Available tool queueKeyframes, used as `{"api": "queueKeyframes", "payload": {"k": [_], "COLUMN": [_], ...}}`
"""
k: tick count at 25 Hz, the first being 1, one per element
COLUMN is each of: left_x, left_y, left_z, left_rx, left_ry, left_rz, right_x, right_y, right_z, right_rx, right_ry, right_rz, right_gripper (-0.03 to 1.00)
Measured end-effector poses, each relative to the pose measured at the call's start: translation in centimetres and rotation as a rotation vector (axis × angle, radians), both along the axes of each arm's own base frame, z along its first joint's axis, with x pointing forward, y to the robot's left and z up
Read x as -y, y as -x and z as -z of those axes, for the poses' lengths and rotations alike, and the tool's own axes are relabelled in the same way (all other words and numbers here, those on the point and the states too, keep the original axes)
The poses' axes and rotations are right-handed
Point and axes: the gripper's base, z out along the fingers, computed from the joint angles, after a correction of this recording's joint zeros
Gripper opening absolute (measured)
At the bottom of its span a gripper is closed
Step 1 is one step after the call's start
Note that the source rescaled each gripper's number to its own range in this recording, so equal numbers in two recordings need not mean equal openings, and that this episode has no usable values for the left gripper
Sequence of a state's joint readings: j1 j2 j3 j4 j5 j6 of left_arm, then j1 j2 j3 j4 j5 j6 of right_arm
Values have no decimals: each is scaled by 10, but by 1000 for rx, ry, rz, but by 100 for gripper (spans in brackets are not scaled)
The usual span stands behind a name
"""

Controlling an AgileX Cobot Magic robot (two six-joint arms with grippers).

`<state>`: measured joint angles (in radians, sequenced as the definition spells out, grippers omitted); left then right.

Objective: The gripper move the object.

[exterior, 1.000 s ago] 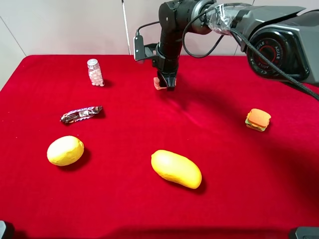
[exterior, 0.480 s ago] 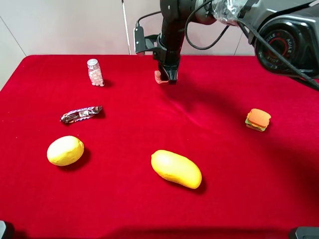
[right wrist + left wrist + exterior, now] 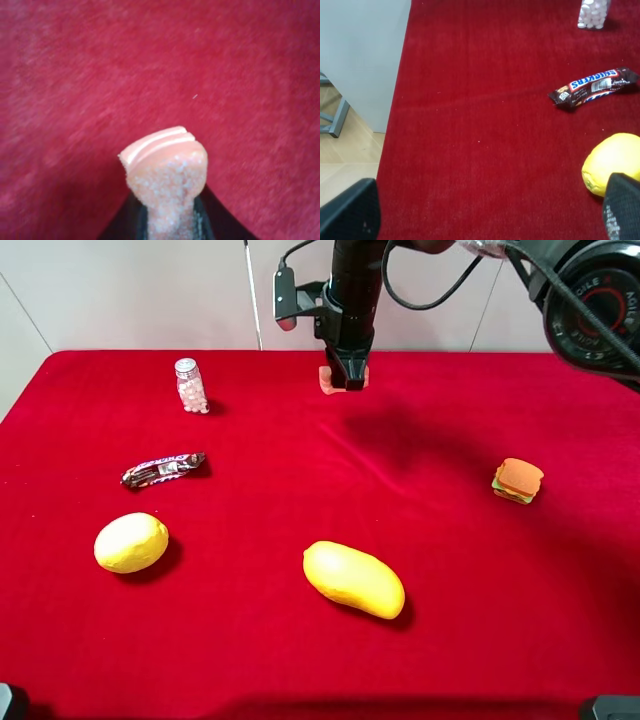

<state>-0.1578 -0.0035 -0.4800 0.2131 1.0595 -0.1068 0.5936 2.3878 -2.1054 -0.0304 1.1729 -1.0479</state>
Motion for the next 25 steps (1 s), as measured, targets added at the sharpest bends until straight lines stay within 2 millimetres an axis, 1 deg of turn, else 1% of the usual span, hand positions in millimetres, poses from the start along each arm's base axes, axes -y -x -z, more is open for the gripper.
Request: {"api": "queueKeyframes", "payload": {"k": [4, 7, 10, 12, 15, 19, 25], "left_x": [0, 0, 0, 0, 0, 0, 0], "left_y": [0, 0, 0, 0, 0, 0, 0], "left_z": [0, 0, 0, 0, 0, 0, 0], "left_rx": [0, 0, 0, 0, 0, 0, 0], "left_ry": [0, 0, 0, 0, 0, 0, 0], "left_rz": [0, 0, 0, 0, 0, 0, 0], "right_x": [-4, -6, -8, -7, 1, 17, 40], "right_y": [9, 14, 20, 26, 38, 58, 87], "right_z": [-18, -33, -44, -48, -50, -54, -65], "right_rx": [14, 39, 53, 47, 26, -5, 7], "right_ry": [20, 5, -7, -2, 24, 70, 61], "right_rz": [-18, 2, 26, 26, 23, 19, 20], "right_gripper": [0, 0, 0, 0, 0, 0, 0]}}
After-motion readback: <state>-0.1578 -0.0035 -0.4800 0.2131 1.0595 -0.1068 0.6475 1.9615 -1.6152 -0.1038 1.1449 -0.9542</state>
